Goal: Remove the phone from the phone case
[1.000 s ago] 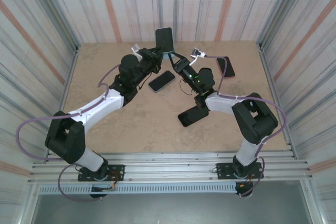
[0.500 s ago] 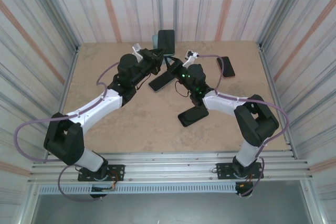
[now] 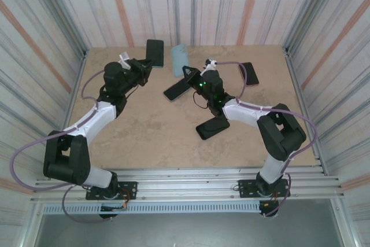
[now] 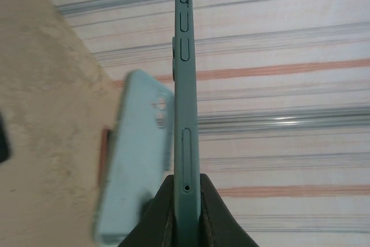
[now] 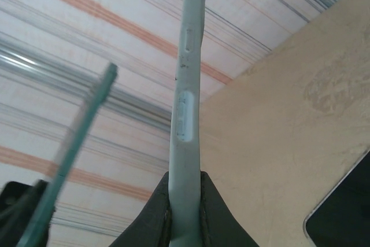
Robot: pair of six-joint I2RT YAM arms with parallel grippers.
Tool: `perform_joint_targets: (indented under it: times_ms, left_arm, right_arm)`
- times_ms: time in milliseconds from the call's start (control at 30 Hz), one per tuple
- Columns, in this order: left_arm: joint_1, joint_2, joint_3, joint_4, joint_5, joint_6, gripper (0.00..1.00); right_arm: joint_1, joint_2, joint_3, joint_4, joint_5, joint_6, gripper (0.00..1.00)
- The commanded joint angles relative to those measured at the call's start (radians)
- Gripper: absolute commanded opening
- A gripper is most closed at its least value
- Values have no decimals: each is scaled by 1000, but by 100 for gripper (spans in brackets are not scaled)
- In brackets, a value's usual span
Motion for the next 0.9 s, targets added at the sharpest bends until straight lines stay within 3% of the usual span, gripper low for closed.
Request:
perform_joint_targets:
  times_ms: [0, 500, 867]
  left_arm:
    - [73, 1, -61, 151, 113, 65, 0]
    - [340, 222, -210, 340, 293, 143, 0]
    - [410, 404, -171, 371, 332, 172, 0]
  right_arm:
    - [18, 31, 40, -32, 27, 18, 0]
    - [104, 141, 168, -118, 74, 18, 1]
    - [164, 231, 272, -159, 95, 18, 1]
